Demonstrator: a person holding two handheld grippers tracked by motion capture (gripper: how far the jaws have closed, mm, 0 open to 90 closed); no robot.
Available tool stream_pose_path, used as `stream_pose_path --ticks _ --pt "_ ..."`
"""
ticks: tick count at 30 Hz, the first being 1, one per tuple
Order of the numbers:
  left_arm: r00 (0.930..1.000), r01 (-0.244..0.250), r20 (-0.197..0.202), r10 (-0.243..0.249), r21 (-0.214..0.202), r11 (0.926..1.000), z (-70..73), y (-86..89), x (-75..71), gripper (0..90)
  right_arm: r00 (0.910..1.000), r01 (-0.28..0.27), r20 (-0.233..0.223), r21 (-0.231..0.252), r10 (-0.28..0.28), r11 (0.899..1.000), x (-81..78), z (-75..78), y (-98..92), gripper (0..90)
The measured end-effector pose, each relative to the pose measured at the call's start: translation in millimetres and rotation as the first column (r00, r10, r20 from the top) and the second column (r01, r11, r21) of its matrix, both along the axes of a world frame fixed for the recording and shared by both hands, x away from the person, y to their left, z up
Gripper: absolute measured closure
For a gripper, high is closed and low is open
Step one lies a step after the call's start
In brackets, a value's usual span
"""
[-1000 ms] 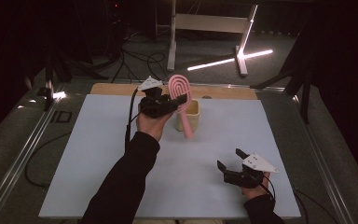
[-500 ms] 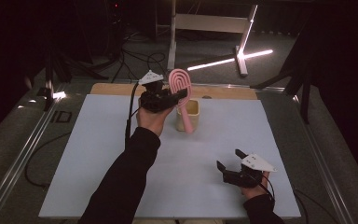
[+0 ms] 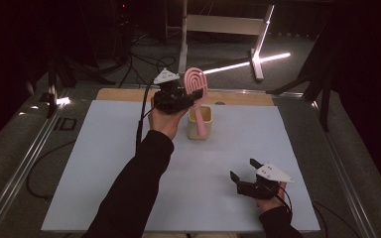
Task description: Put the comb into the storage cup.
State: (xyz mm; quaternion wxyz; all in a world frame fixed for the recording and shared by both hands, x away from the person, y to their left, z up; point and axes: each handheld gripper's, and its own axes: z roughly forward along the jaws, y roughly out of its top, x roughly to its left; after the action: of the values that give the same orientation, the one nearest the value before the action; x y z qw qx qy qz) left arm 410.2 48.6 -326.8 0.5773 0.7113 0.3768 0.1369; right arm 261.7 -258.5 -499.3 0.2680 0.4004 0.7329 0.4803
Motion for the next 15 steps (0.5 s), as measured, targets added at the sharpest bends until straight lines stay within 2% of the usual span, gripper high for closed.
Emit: stream_pose_path --ticks 15 --pt "0.9989 -0.043 0.017 0.043 0.019 0.9989 5.0 0.3 14.1 64.8 1.0 -0.001 -0.004 0.002 0.001 1.0 -0.1 0.2 0.1 13.1"
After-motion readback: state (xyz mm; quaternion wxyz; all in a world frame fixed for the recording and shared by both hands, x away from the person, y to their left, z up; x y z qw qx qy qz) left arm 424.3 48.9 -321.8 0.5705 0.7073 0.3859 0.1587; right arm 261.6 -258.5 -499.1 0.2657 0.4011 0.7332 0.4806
